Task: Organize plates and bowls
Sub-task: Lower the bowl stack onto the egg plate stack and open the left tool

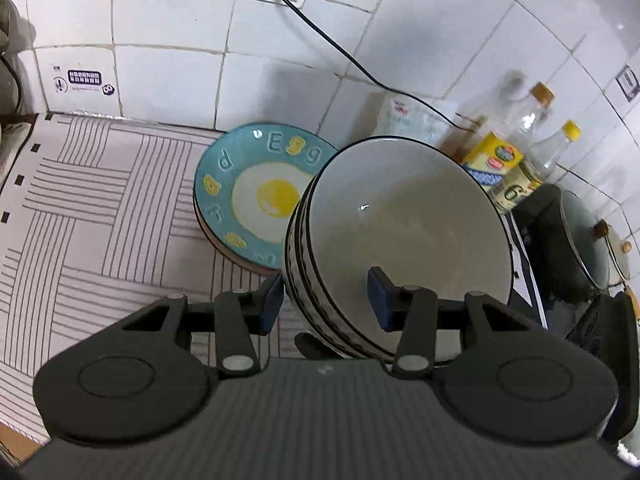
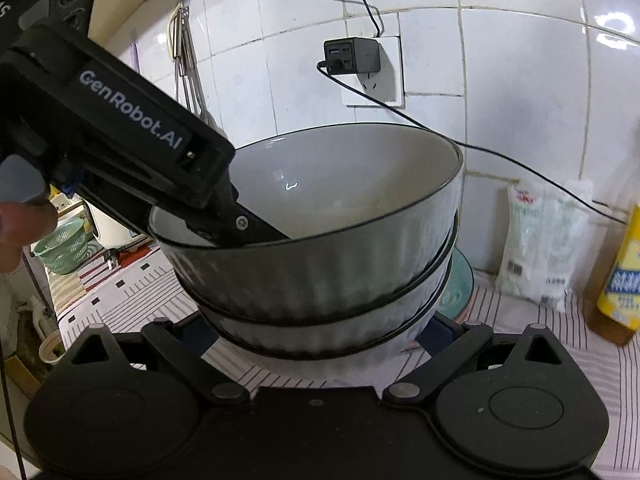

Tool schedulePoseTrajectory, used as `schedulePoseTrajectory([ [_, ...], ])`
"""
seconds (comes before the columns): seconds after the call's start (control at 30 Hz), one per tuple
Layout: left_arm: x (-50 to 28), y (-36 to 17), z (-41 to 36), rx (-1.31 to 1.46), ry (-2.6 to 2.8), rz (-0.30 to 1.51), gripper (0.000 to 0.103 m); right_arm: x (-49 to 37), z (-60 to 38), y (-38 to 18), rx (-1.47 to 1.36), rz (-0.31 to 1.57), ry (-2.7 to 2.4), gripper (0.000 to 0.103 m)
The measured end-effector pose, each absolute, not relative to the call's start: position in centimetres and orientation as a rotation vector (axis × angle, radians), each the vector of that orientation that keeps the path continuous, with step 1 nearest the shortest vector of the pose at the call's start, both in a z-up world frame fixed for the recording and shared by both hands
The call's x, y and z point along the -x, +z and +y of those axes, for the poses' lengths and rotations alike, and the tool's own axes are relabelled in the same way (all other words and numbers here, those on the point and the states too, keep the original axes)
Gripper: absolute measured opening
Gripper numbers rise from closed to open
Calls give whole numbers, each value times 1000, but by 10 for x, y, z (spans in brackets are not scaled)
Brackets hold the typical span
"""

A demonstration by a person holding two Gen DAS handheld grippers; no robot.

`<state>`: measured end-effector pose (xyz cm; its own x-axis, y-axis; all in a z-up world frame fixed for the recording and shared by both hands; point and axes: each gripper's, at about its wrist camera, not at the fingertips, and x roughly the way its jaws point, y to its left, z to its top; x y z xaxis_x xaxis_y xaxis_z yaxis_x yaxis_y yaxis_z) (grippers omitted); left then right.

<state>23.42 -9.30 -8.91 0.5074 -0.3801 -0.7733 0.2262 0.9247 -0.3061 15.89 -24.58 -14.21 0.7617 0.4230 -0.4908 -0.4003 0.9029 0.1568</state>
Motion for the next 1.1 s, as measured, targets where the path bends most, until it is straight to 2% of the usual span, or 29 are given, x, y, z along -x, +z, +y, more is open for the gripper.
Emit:
schedulePoseTrajectory([
  [0.7, -325, -137, -95, 167, -214, 1023, 44, -267, -241, -188, 59, 610, 613, 101],
  [1.1, -350, -164, -110, 98, -250, 1053, 44, -293, -240, -216, 71, 692, 592, 101],
])
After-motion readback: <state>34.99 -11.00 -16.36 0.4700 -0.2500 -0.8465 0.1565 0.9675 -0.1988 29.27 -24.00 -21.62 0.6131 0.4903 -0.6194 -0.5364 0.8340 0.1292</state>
